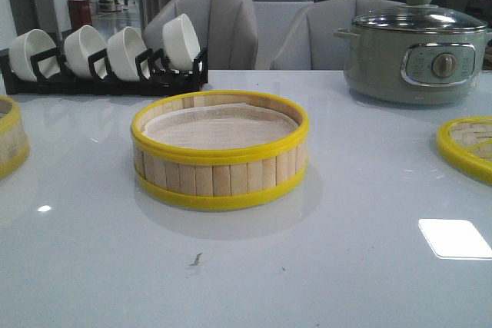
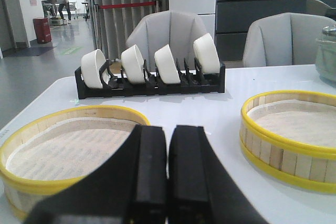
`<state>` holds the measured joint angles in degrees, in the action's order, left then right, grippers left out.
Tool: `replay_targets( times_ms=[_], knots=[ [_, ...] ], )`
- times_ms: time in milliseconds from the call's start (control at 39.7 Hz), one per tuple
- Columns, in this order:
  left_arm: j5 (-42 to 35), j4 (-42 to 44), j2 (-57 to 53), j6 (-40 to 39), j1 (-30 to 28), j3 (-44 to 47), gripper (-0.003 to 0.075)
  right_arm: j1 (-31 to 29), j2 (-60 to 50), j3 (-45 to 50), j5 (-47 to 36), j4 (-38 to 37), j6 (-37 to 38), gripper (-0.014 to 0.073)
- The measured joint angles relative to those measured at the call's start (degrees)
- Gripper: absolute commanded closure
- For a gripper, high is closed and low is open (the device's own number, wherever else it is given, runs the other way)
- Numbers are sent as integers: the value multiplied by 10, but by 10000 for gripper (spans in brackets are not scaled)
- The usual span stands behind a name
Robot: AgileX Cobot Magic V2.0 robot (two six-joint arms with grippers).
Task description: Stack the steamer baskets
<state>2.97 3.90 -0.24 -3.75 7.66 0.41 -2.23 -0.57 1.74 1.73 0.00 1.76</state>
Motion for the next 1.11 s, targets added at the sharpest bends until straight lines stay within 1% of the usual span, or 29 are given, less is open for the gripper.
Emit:
replay_targets(
  times_ms=[881,957,1057,1108],
  knots=[
    [0,0,0,0,0,0,636,0,0,0,0,0,0,538],
    [0,-13,0,-4,0,0,636,0,0,0,0,0,0,538],
    [13,-17,0,-6,0,-2,636,0,0,0,0,0,0,538],
    [36,-19,9,-6,0,-12,636,0,0,0,0,0,0,538]
  ],
)
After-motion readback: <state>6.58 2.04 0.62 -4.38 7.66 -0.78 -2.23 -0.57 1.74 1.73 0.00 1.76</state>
